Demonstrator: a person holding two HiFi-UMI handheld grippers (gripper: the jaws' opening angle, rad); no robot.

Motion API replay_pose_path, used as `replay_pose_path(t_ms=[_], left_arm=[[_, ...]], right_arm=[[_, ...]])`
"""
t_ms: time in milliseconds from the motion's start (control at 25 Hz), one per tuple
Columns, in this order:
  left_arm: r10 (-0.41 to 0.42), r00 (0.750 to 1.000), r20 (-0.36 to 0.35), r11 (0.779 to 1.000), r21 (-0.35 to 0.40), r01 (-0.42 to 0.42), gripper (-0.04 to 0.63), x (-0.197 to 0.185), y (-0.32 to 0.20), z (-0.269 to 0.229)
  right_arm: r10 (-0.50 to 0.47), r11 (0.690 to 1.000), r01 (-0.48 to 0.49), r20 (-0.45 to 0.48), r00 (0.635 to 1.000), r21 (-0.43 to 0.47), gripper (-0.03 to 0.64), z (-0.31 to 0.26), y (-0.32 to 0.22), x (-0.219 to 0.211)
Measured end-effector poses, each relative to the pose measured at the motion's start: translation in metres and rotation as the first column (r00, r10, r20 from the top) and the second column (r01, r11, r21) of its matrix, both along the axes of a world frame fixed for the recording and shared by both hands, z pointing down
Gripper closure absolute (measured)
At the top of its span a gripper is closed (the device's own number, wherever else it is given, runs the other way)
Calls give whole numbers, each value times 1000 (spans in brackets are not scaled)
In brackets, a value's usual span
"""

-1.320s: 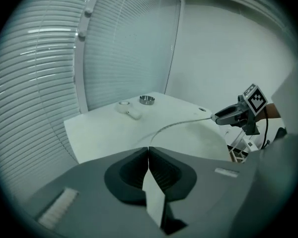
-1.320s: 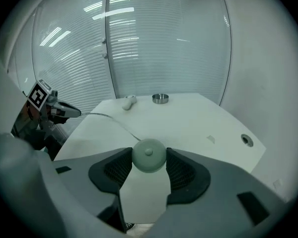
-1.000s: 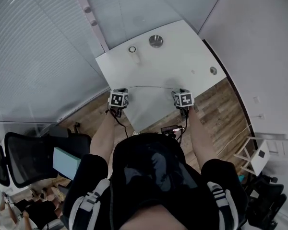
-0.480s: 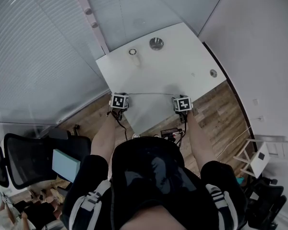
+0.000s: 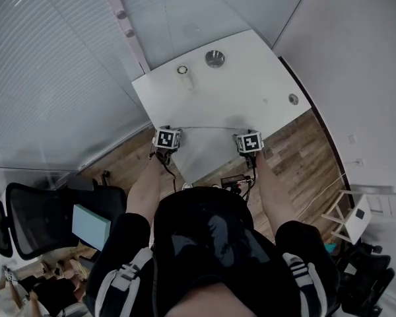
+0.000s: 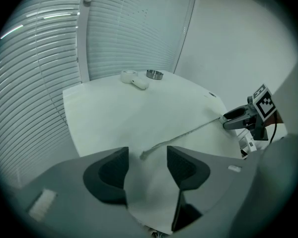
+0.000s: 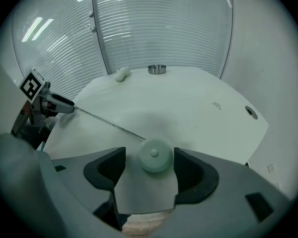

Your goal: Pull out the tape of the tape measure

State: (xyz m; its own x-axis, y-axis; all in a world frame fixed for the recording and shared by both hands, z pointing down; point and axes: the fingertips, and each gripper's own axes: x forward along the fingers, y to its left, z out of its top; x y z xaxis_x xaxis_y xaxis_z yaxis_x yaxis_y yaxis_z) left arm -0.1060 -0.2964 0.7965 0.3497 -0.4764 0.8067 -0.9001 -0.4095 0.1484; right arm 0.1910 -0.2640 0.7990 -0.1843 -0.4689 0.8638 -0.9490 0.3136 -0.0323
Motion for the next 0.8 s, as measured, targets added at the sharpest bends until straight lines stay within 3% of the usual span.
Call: replay_pose_path(t_ms=[80, 240, 440, 600, 800], left_arm=[[-12, 1000, 6, 1000, 9, 12, 319, -4, -1, -1], [-42, 999, -8, 998, 55, 42, 325, -13, -3, -16], [-68, 996, -54, 967, 243, 79, 345, -21, -18, -68], [-65, 995, -75, 895, 436, 92, 350, -21, -25, -141], [-32, 995, -99, 749, 656, 89, 350, -8, -14, -249]], right_arm=[[7, 1000, -7, 1, 1000, 8, 311, -1, 0, 0], [30, 998, -30, -4, 1000, 60, 319, -16, -2, 5], [56, 970, -59, 20, 998, 238, 331, -64, -11, 13], [49, 911, -58, 32, 998, 408, 339, -128, -22, 13], [8, 779, -35, 47, 999, 625, 348, -231, -25, 0]])
